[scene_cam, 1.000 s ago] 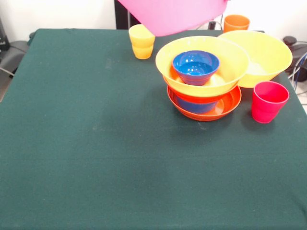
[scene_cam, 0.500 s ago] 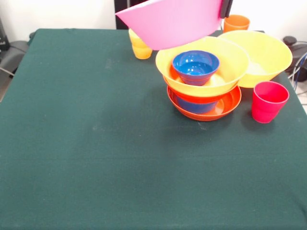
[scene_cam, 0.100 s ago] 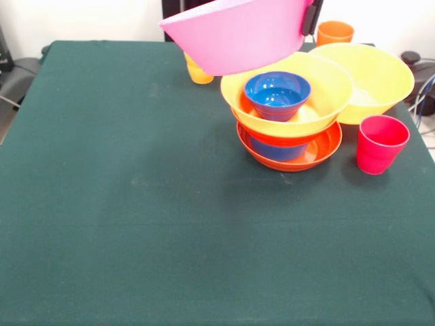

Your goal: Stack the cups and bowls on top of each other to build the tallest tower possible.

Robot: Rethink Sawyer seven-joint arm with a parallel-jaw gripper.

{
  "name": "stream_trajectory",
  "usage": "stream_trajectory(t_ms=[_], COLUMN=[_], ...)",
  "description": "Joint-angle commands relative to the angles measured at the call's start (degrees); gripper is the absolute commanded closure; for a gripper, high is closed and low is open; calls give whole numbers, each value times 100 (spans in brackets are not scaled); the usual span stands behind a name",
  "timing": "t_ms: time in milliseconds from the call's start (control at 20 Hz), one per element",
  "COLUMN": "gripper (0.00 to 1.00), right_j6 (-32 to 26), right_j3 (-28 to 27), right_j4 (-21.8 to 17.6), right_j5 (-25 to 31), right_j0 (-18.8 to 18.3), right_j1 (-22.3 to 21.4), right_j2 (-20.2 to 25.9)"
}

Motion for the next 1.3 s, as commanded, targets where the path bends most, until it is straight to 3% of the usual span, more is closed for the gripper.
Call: stream_trajectory(t_ms=[50,1300], gripper=[100,100], right_j6=[1378,1466], right_j3=[-104,-105], right_j4=[191,602], right_j5=[-289,-518], right_j0=[215,597], right_j1=[238,476], right_j2=[51,-299])
